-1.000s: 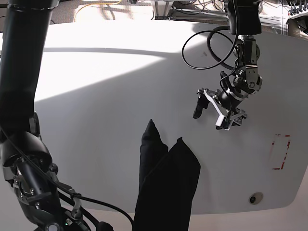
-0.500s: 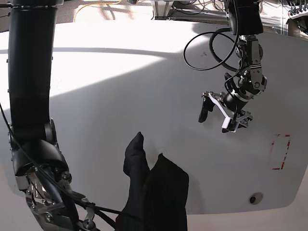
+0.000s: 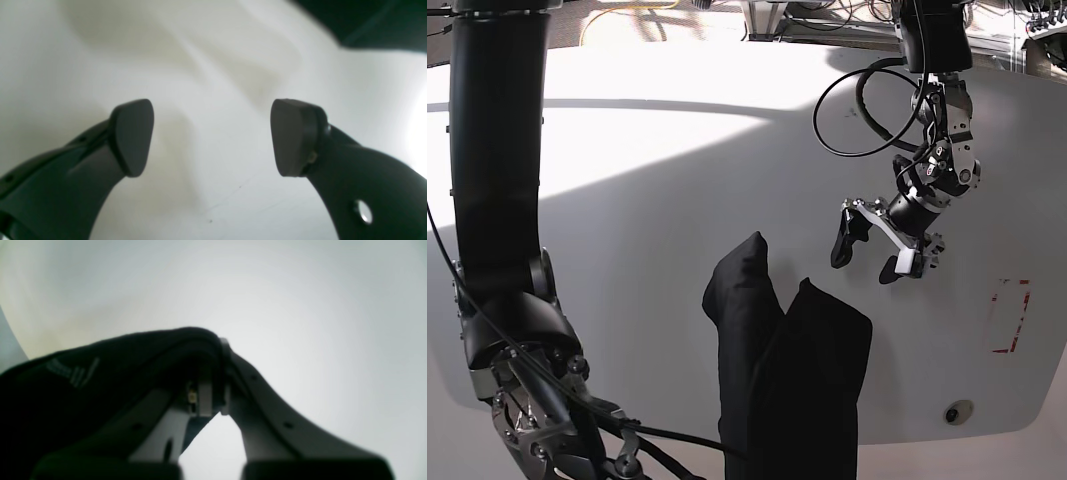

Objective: Fold the T-shirt properly
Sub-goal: 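Lift the shirt with the right gripper and drag it away from the left gripper, then lower the held shirt onto the table with the right gripper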

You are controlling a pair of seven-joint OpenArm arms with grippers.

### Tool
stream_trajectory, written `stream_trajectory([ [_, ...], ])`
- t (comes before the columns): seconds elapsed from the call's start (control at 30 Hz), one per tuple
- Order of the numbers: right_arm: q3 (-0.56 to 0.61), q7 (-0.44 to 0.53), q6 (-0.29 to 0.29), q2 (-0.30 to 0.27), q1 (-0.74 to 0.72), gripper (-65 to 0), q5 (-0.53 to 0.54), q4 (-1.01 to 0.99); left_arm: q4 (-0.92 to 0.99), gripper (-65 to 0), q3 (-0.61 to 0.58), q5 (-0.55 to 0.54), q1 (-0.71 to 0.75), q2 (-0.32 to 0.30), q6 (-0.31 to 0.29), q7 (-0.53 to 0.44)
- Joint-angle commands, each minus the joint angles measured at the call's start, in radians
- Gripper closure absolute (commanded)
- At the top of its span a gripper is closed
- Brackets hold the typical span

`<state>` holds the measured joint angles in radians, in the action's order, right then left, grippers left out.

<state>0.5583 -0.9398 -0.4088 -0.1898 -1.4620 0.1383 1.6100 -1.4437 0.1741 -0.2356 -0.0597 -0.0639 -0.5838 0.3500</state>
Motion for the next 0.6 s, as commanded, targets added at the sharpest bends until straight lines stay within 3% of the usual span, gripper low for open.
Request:
stream_trajectory([
  [0.0,-0.014,0.005,0.014,0.013,-0.035,-0.2,-0.012,0.009,-0.016,-51.0,0.003,-0.049,-0.018,-0.007,0.002,-0.025],
  [0.2,-0.016,0.000,0.014,0.019,0.016,-0.2,-0.018,0.031,-0.013,-51.0,0.003,-0.051,-0.018,-0.007,0.002,-0.025],
  [0.57,-0.019,0.003,0.023,0.013,0.327,-0.2,-0.022,0.126,-0.013,-51.0,0.005,-0.052,-0.013,-0.046,0.002,-0.025],
])
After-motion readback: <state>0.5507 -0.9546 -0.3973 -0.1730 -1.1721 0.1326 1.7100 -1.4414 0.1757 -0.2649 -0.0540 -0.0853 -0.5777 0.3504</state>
